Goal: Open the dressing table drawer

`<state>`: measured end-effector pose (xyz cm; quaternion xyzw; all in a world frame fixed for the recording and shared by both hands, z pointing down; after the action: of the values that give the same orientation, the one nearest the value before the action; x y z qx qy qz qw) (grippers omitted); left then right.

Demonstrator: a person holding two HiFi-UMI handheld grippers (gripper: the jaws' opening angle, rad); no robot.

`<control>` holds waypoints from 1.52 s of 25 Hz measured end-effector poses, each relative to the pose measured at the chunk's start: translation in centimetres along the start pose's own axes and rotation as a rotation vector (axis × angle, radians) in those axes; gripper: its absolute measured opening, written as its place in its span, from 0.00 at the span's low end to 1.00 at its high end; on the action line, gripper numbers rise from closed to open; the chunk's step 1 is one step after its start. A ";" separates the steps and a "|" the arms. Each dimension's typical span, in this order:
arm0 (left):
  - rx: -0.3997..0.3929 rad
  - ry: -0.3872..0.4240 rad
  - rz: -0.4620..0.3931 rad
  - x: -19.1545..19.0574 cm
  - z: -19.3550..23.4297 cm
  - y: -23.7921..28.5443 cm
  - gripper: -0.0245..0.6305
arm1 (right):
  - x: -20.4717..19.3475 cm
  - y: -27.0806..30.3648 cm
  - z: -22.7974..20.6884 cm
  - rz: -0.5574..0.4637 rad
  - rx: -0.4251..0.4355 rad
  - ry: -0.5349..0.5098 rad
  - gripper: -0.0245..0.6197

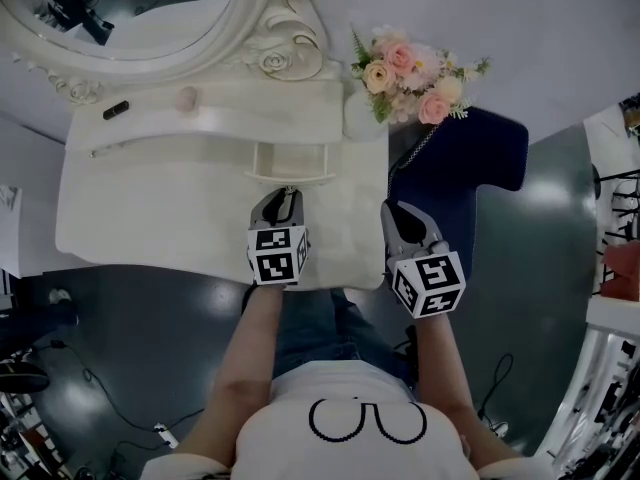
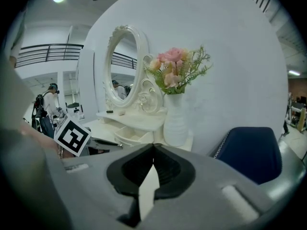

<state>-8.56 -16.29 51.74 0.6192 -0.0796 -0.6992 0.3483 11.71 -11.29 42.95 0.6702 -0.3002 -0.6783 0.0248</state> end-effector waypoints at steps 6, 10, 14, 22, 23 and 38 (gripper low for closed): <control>0.013 -0.008 -0.011 0.1 0.2 -0.2 0.27 | 0.4 0.1 0.2 -0.011 0.013 -0.009 0.04; 0.025 -0.015 -0.038 0.7 0.4 -0.9 0.28 | 1.0 0.3 0.2 -0.027 0.028 -0.019 0.04; 0.035 -0.015 -0.074 1.7 0.6 -1.9 0.28 | 1.6 0.5 0.2 -0.050 0.044 -0.029 0.04; 0.051 0.007 -0.161 4.7 2.4 -4.3 0.28 | 4.3 1.2 0.6 -0.131 0.046 -0.054 0.04; 0.048 0.009 -0.181 5.4 2.6 -4.6 0.28 | 4.7 1.2 0.6 -0.141 0.041 -0.059 0.04; -0.091 0.252 -0.490 17.0 2.7 -10.6 0.26 | 13.5 -0.7 2.2 -0.355 -0.078 -0.208 0.04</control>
<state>-14.97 -19.27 32.79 0.6859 0.1480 -0.6829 0.2032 8.55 -15.75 30.37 0.6376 -0.1519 -0.7486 -0.1001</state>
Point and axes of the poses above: the fingertips, and each gripper's own axes: y forward along the fingers, z to its left, x out of its top, the point moved 6 cm from there along -y, backward along the fingers, and after that the axes turned 1 degree about -x, right-handed, at the moved point
